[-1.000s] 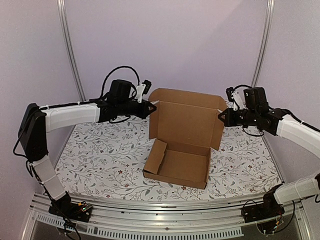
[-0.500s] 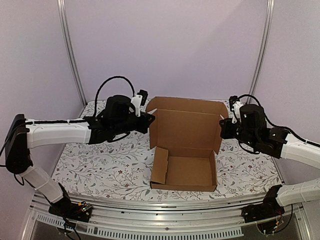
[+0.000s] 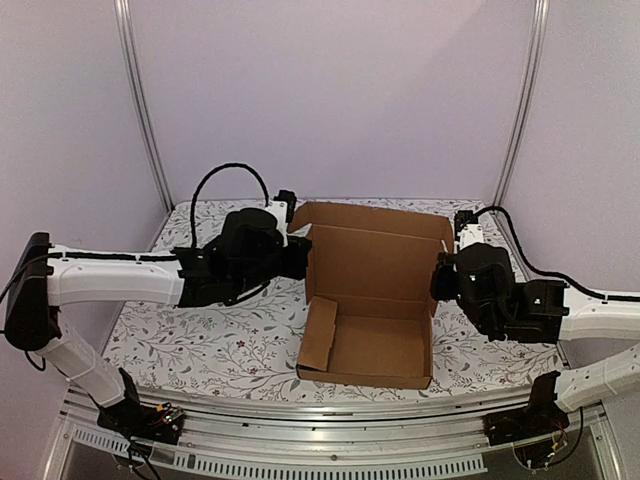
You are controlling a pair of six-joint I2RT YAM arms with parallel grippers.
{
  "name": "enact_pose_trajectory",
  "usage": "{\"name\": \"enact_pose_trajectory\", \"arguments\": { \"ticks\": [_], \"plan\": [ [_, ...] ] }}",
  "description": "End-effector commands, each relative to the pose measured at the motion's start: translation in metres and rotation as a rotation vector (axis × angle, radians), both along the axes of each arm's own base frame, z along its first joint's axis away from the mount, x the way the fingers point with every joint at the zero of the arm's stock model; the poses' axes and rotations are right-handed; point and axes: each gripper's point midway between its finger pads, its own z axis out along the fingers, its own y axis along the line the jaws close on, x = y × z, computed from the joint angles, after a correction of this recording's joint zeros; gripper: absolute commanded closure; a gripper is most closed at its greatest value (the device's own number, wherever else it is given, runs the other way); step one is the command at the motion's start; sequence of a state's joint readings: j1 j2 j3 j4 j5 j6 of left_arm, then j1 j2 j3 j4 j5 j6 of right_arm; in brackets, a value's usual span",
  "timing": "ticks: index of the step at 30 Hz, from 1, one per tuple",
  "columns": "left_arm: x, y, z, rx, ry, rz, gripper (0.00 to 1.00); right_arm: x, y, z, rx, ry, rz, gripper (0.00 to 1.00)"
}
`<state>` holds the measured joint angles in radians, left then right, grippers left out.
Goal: Fold the paper box
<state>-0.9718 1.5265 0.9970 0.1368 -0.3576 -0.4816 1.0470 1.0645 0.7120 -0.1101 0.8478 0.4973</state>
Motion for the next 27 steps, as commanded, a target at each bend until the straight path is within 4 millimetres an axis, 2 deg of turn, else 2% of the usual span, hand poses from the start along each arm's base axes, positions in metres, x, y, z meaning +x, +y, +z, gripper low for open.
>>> {"name": "enact_pose_trajectory", "arguments": {
  "ticks": [1, 9, 21, 27],
  "plan": [
    [-0.043, -0.006, -0.041, 0.084, 0.095, -0.052, 1.0, -0.01, 0.009, 0.012, 0.068, -0.078, -0.056, 1.0],
    [-0.081, -0.004, -0.055, 0.13, 0.054, -0.055, 1.0, -0.032, 0.013, 0.005, 0.046, -0.116, -0.091, 1.0],
    [-0.114, 0.006, -0.093, 0.2, 0.058, -0.037, 1.0, -0.059, 0.005, -0.028, 0.078, -0.113, -0.133, 1.0],
    [-0.132, 0.008, -0.112, 0.227, 0.087, -0.057, 1.0, -0.079, 0.01, -0.048, 0.098, -0.129, -0.123, 1.0]
  ]
}}
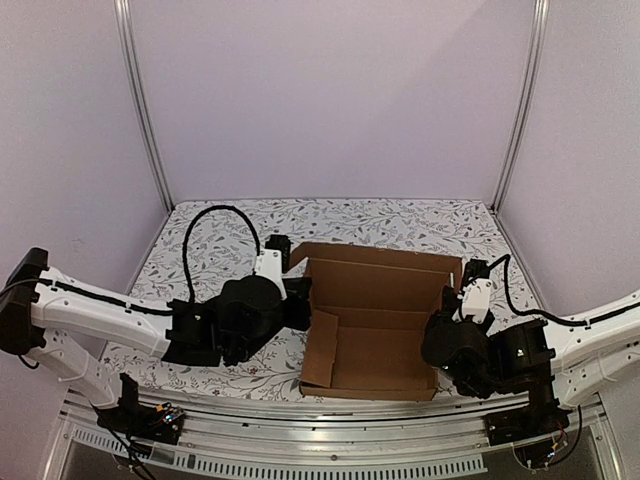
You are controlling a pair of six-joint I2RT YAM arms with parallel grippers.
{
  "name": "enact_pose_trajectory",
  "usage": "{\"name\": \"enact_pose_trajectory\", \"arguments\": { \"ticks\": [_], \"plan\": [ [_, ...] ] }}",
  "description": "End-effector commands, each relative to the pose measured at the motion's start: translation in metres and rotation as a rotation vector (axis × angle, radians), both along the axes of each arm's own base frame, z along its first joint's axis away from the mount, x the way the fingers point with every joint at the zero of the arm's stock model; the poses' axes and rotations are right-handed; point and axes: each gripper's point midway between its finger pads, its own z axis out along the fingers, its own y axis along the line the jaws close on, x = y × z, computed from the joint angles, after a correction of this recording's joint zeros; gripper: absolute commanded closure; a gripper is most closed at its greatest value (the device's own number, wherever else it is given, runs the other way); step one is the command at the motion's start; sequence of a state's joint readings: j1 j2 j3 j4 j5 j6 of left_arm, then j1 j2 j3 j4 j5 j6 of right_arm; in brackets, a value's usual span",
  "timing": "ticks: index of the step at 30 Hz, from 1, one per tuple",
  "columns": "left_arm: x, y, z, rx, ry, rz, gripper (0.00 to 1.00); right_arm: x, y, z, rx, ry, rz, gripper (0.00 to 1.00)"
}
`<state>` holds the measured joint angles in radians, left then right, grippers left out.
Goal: Fold the paper box
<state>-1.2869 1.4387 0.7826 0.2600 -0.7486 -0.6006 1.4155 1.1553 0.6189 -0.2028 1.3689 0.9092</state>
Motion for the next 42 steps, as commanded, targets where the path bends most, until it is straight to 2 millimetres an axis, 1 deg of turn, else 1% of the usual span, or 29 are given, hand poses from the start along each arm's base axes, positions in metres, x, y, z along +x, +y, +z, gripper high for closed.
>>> {"name": "enact_pose_trajectory", "arguments": {
  "ticks": [1, 5, 6, 8, 11, 19, 24, 27, 30, 35, 40, 42],
  "plan": [
    [-0.047, 0.007, -0.096, 0.26, 0.179, -0.144, 1.0, -0.017, 0.01, -0.027, 0.033, 0.03, 0.046, 1.0],
    [-0.055, 0.001, -0.094, 0.246, 0.2, -0.174, 1.0, -0.023, 0.012, -0.034, 0.021, 0.037, 0.04, 1.0],
    [-0.055, -0.001, -0.091, 0.236, 0.203, -0.181, 1.0, -0.025, 0.012, -0.037, -0.016, 0.04, 0.039, 1.0],
    [-0.056, -0.006, -0.083, 0.212, 0.216, -0.194, 1.0, -0.027, 0.014, -0.037, -0.023, 0.038, 0.04, 1.0],
    [-0.059, -0.018, -0.071, 0.159, 0.231, -0.216, 1.0, -0.029, 0.015, -0.038, -0.011, 0.037, 0.036, 1.0],
    [-0.066, -0.048, -0.055, 0.026, 0.297, -0.304, 1.0, -0.031, 0.015, -0.038, -0.004, 0.036, 0.043, 1.0],
    [-0.065, -0.051, -0.046, -0.045, 0.335, -0.321, 1.0, -0.032, 0.015, -0.038, 0.0, 0.039, 0.046, 1.0],
    [-0.062, -0.049, -0.039, -0.068, 0.334, -0.314, 1.0, -0.032, 0.015, -0.036, 0.009, 0.036, 0.045, 1.0],
    [-0.06, -0.047, -0.039, -0.087, 0.343, -0.306, 1.0, -0.032, 0.014, -0.033, 0.014, 0.03, 0.045, 1.0],
    [-0.058, -0.062, -0.031, -0.173, 0.373, -0.352, 1.0, -0.032, 0.015, -0.028, 0.023, 0.026, 0.045, 1.0],
    [-0.057, -0.076, -0.036, -0.217, 0.423, -0.39, 1.0, -0.032, 0.016, -0.026, 0.02, 0.021, 0.046, 1.0],
    [-0.055, -0.075, -0.042, -0.201, 0.427, -0.383, 1.0, -0.032, 0.016, -0.026, 0.015, 0.022, 0.046, 1.0]
  ]
}}
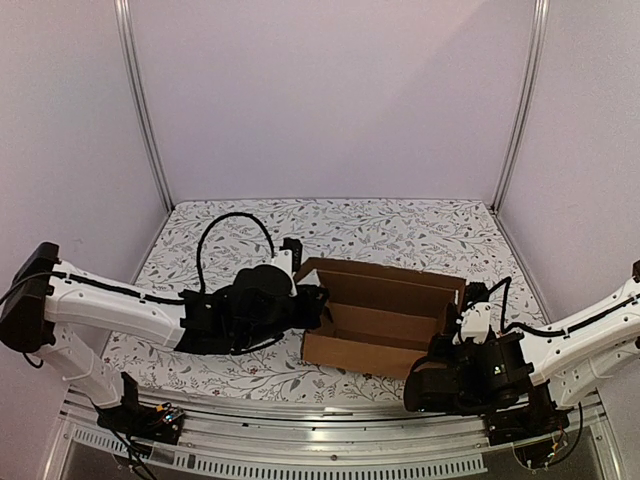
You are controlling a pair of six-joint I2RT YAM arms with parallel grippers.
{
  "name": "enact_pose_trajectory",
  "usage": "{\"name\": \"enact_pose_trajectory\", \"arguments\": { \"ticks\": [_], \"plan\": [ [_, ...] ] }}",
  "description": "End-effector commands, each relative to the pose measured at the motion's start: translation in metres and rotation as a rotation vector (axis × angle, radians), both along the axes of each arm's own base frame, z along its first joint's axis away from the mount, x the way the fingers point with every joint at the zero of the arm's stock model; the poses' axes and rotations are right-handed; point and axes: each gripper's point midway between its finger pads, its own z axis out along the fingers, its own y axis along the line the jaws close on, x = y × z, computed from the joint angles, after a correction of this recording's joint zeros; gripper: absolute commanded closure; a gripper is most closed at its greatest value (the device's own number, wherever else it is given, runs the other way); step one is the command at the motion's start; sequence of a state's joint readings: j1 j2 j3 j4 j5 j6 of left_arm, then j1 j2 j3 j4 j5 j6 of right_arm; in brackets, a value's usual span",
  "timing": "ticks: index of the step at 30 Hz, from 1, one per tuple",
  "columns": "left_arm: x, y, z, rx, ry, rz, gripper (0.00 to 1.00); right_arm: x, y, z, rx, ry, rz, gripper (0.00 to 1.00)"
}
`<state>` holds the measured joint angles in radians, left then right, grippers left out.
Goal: Fold the paper box
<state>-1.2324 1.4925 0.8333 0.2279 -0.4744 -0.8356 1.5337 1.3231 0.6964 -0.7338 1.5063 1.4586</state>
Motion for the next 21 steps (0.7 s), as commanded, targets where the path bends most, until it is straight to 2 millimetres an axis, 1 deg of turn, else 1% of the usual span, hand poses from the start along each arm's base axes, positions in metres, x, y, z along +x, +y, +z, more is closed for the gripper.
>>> {"name": "enact_pose_trajectory", "arguments": {
  "ticks": [1, 7, 9, 13, 15, 18, 20, 21],
  "plan": [
    [-0.049, -0.038, -0.03, -0.023, 0.163, -0.27, 1.0, -0.008, 0.022, -0.009, 0.094, 0.095, 0.056, 1.0],
    [-0.053, -0.011, -0.054, 0.116, 0.129, -0.264, 1.0, -0.009, 0.021, -0.015, 0.089, 0.112, 0.059, 1.0],
    [-0.056, -0.001, -0.064, 0.183, 0.116, -0.257, 1.0, -0.009, 0.02, -0.017, 0.089, 0.123, 0.062, 0.96],
    [-0.058, 0.022, -0.083, 0.314, 0.081, -0.205, 1.0, -0.01, 0.019, -0.017, 0.082, 0.153, 0.076, 0.82],
    [-0.059, 0.03, -0.09, 0.352, 0.073, -0.181, 1.0, -0.011, 0.02, -0.017, 0.078, 0.178, 0.089, 0.74],
    [-0.06, 0.035, -0.099, 0.386, 0.065, -0.154, 1.0, -0.014, 0.021, -0.019, 0.074, 0.231, 0.122, 0.56],
    [-0.059, 0.036, -0.104, 0.407, 0.06, -0.143, 1.0, -0.017, 0.024, -0.02, 0.083, 0.269, 0.158, 0.43],
    [-0.059, 0.036, -0.106, 0.415, 0.057, -0.135, 1.0, -0.019, 0.027, -0.021, 0.088, 0.289, 0.183, 0.38]
  ]
}}
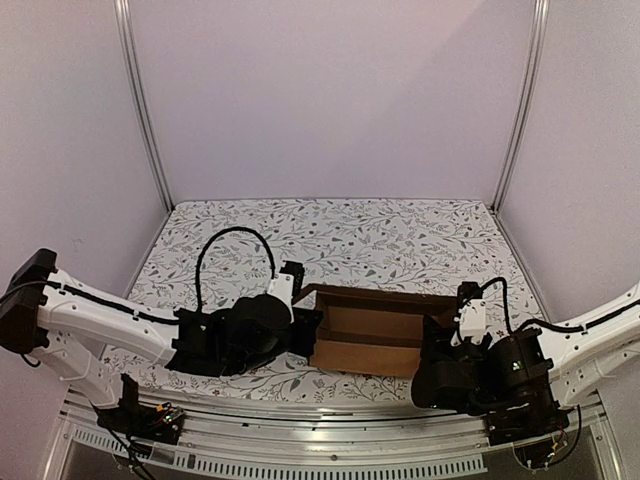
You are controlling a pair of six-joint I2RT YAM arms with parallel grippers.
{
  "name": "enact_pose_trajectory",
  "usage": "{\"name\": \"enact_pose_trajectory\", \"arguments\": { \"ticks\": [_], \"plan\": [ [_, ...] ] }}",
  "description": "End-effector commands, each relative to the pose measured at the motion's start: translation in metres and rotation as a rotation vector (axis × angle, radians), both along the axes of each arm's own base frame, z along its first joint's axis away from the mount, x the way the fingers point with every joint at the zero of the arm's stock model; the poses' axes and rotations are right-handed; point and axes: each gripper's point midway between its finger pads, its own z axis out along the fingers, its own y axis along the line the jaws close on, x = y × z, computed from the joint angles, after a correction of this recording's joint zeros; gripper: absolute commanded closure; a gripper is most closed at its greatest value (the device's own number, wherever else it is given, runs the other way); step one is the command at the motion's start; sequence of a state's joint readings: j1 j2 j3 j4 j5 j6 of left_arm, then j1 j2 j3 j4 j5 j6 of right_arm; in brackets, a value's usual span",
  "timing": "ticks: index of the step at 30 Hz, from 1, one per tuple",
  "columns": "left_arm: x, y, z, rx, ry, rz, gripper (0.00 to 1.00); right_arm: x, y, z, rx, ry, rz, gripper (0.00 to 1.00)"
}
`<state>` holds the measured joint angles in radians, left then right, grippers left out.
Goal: Fold the paper box
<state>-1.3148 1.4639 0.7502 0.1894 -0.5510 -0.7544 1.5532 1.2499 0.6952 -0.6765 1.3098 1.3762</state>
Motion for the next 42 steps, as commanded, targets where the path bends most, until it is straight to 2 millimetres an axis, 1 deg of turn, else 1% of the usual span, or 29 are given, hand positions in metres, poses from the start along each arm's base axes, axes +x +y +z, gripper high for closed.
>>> {"name": "enact_pose_trajectory", "arguments": {
  "ticks": [1, 2, 5, 8, 12, 14, 17, 21, 24, 26, 27, 29, 31, 33, 37, 39, 40, 42],
  "plan": [
    [-0.029, 0.022, -0.079, 0.271, 0.109, -0.065, 1.0, -0.012, 0.016, -0.004, 0.031, 0.124, 0.126, 0.34],
    [-0.028, 0.022, -0.081, 0.275, 0.108, -0.058, 1.0, -0.014, 0.017, -0.003, 0.047, 0.147, 0.154, 0.3],
    [-0.025, 0.023, -0.088, 0.295, 0.106, -0.038, 1.0, -0.024, 0.019, -0.008, 0.016, 0.22, 0.25, 0.23],
    [-0.022, 0.021, -0.092, 0.315, 0.101, -0.026, 1.0, -0.035, 0.014, -0.006, 0.006, 0.291, 0.339, 0.2],
    [-0.015, 0.017, -0.103, 0.32, 0.124, -0.025, 1.0, -0.049, 0.005, 0.007, 0.017, 0.358, 0.448, 0.19],
    [-0.01, 0.016, -0.109, 0.313, 0.138, -0.024, 1.0, -0.055, 0.003, 0.023, 0.04, 0.374, 0.5, 0.19],
    [-0.003, 0.015, -0.116, 0.313, 0.152, -0.02, 1.0, -0.065, 0.005, 0.042, 0.037, 0.385, 0.596, 0.19],
    [0.011, 0.016, -0.126, 0.31, 0.169, -0.002, 1.0, -0.068, -0.001, 0.071, 0.037, 0.362, 0.645, 0.18],
    [0.022, 0.019, -0.136, 0.298, 0.188, 0.013, 1.0, -0.062, -0.007, 0.097, 0.042, 0.309, 0.636, 0.19],
    [0.029, 0.021, -0.139, 0.291, 0.181, 0.02, 1.0, -0.055, -0.011, 0.116, 0.032, 0.253, 0.613, 0.21],
    [0.031, 0.021, -0.139, 0.287, 0.176, 0.02, 1.0, -0.05, -0.012, 0.124, 0.018, 0.226, 0.59, 0.23],
    [0.037, 0.019, -0.14, 0.281, 0.164, 0.013, 1.0, -0.037, -0.015, 0.135, -0.009, 0.182, 0.525, 0.33],
    [0.042, 0.014, -0.139, 0.262, 0.151, 0.002, 1.0, -0.023, -0.016, 0.139, -0.025, 0.178, 0.458, 0.42],
    [0.047, 0.01, -0.139, 0.239, 0.144, -0.011, 1.0, -0.009, -0.013, 0.133, -0.032, 0.197, 0.411, 0.51],
    [0.059, 0.005, -0.136, 0.198, 0.126, -0.041, 1.0, 0.013, 0.016, 0.109, -0.01, 0.256, 0.44, 0.65],
    [0.066, 0.004, -0.131, 0.197, 0.107, -0.052, 1.0, 0.021, 0.031, 0.096, -0.003, 0.286, 0.461, 0.7],
    [0.069, 0.004, -0.129, 0.199, 0.101, -0.057, 0.99, 0.025, 0.041, 0.086, -0.012, 0.302, 0.466, 0.72],
    [0.074, 0.003, -0.124, 0.197, 0.091, -0.064, 0.94, 0.032, 0.057, 0.073, 0.001, 0.323, 0.486, 0.76]
  ]
}}
